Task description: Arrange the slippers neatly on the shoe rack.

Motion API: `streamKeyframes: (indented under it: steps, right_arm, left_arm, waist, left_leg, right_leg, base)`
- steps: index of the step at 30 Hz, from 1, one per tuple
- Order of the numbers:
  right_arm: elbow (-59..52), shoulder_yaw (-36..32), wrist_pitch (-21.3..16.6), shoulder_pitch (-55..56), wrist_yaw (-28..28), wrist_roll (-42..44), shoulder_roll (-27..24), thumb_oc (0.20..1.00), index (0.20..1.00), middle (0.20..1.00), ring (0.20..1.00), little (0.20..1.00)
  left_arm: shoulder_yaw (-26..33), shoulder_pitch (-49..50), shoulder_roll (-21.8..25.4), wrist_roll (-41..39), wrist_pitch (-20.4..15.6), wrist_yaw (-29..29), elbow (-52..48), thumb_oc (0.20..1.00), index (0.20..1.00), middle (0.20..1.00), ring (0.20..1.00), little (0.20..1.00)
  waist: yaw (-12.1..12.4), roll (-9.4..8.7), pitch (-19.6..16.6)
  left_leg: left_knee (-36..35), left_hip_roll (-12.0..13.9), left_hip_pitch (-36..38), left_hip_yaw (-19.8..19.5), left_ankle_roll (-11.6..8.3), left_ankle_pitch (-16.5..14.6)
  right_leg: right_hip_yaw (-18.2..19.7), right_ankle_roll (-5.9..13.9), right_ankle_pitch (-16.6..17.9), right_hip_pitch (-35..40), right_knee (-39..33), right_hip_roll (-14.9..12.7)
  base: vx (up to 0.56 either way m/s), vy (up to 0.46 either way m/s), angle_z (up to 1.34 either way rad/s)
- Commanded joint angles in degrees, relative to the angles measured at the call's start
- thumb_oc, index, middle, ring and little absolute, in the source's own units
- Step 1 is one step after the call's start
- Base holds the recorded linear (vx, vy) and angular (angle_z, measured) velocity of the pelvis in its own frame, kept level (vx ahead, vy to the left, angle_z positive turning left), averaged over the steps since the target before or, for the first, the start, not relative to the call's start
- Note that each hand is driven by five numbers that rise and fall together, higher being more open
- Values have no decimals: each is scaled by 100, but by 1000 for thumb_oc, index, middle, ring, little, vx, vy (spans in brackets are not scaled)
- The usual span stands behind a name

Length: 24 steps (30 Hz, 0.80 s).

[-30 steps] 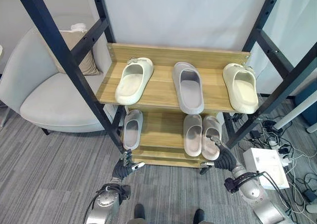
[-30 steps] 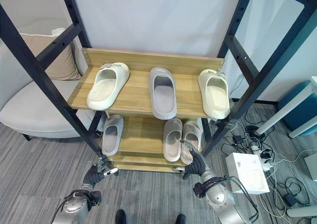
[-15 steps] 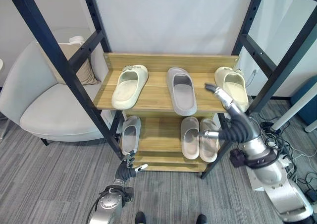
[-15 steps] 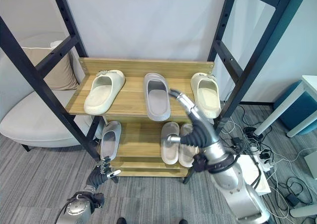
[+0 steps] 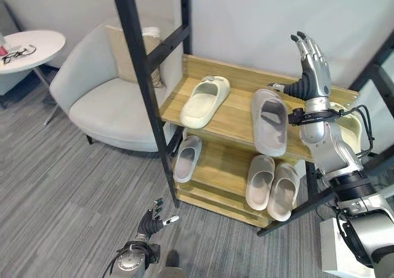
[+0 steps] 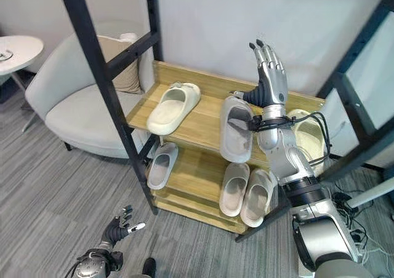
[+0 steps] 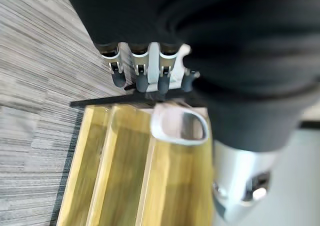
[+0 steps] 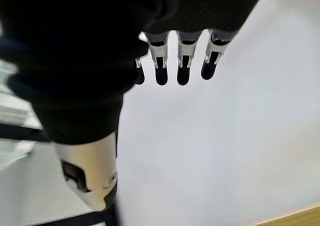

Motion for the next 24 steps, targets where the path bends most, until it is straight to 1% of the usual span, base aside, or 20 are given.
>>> streamKeyframes:
  steps: [1, 5, 6, 8, 11, 13, 16, 20, 24]
  right_arm:
    - [-571, -245, 38, 199, -315, -105, -355, 1000, 1000, 1000, 1000, 1000]
    - [-808, -518, 4, 737, -285, -65, -276, 1000, 1000, 1000, 1000, 1000]
    - [-1018, -735, -67, 1234, -242, -47, -205, 1000, 1000, 1000, 1000, 1000]
    - [-1190, -916, -156, 1640, -229, 24, -121, 1000, 1000, 1000, 1000, 1000]
    - [-1197, -1050, -200, 2111, -77, 97, -175, 1000, 1000, 1000, 1000, 1000]
    - [-960, -973, -169, 2024, -51, 121, -279, 1000, 1000, 1000, 1000, 1000]
    - [-457, -689, -84, 1479, -73, 154, -540, 1000, 1000, 1000, 1000, 1000]
    - [-133, -427, 3, 907, -81, 193, -664, 1000, 1000, 1000, 1000, 1000]
    - [96, -260, 41, 587, -49, 224, -740, 1000, 1000, 1000, 1000, 1000]
  left_arm:
    - [37, -431, 9, 34, -288, -31, -205, 1000, 1000, 1000, 1000, 1000]
    - [159, -382, -12, 110, -241, -13, -207, 1000, 1000, 1000, 1000, 1000]
    - [264, -295, -58, 141, -238, -8, -230, 1000, 1000, 1000, 1000, 1000]
    - [320, -216, -116, 186, -229, -1, -248, 1000, 1000, 1000, 1000, 1000]
    - [355, -64, -179, 215, -209, -39, -304, 1000, 1000, 1000, 1000, 1000]
    - [325, -37, -189, 196, -214, -60, -290, 1000, 1000, 1000, 1000, 1000]
    - [269, -52, -135, 163, -223, -73, -267, 1000, 1000, 1000, 1000, 1000]
    - [205, -99, -89, 81, -243, -61, -240, 1000, 1000, 1000, 1000, 1000]
    - [199, -82, -74, 35, -257, -63, -221, 1000, 1000, 1000, 1000, 1000]
  waist:
    - [-6, 86, 172]
    - [-24, 82, 196]
    - [-79, 103, 184]
    - [-150, 136, 172]
    - [-233, 175, 140]
    - [-241, 183, 145]
    - [-193, 178, 169]
    - [-105, 142, 183]
    - [-31, 115, 178]
  left_leg:
    - [18, -92, 475, -51, 133, -757]
    - [18, -94, 472, -51, 140, -782]
    - [7, -93, 512, -35, 144, -803]
    - [-8, -89, 556, -17, 142, -817]
    - [-11, -84, 595, -2, 131, -835]
    - [-11, -89, 602, 7, 125, -841]
    - [-11, -86, 583, 4, 110, -836]
    - [-11, -92, 552, -32, 105, -833]
    - [-11, -102, 542, -57, 103, -835]
  right_leg:
    - [401, 123, -509, 314, 16, -88]
    - [412, 124, -524, 301, 11, -93]
    - [427, 122, -546, 323, 6, -90]
    - [439, 114, -566, 339, -2, -80]
    - [429, 108, -586, 365, -9, -75]
    - [432, 111, -579, 354, -16, -73]
    - [421, 112, -566, 335, -22, -75]
    - [398, 113, -561, 329, -23, -72]
    - [365, 112, -560, 342, -23, -70]
  base:
    - [18, 13, 11]
    - [13, 7, 0]
    - [36, 15, -1]
    - [19, 7, -1]
    - [31, -5, -6]
    - [0, 0, 0]
    - [0, 0, 0]
    - [0, 0, 0]
    - [2, 2, 1]
